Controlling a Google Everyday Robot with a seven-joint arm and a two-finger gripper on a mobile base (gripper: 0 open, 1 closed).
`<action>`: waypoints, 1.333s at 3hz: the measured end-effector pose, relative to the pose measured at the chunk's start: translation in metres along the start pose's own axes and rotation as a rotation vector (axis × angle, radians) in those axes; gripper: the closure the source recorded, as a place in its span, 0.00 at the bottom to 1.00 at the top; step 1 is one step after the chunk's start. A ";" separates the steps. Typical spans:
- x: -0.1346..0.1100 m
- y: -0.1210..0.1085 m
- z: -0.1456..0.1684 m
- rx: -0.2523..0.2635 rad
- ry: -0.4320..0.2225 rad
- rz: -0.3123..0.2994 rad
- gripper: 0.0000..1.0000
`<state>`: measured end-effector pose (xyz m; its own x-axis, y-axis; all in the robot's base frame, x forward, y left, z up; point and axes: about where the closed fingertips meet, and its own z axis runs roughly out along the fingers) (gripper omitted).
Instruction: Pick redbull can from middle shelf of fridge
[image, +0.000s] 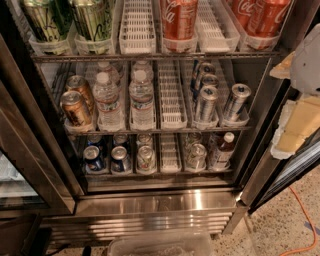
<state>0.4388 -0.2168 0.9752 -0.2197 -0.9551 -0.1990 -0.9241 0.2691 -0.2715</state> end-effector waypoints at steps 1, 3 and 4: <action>0.017 0.010 0.020 0.033 -0.017 0.047 0.00; 0.034 0.018 0.086 0.129 -0.103 0.102 0.00; 0.034 0.018 0.086 0.129 -0.103 0.102 0.00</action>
Offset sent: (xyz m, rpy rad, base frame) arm 0.0037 -0.0257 -0.1064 0.1300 -0.1735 -0.1230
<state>0.4415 -0.2342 0.8828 -0.2710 -0.9058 -0.3256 -0.8492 0.3843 -0.3623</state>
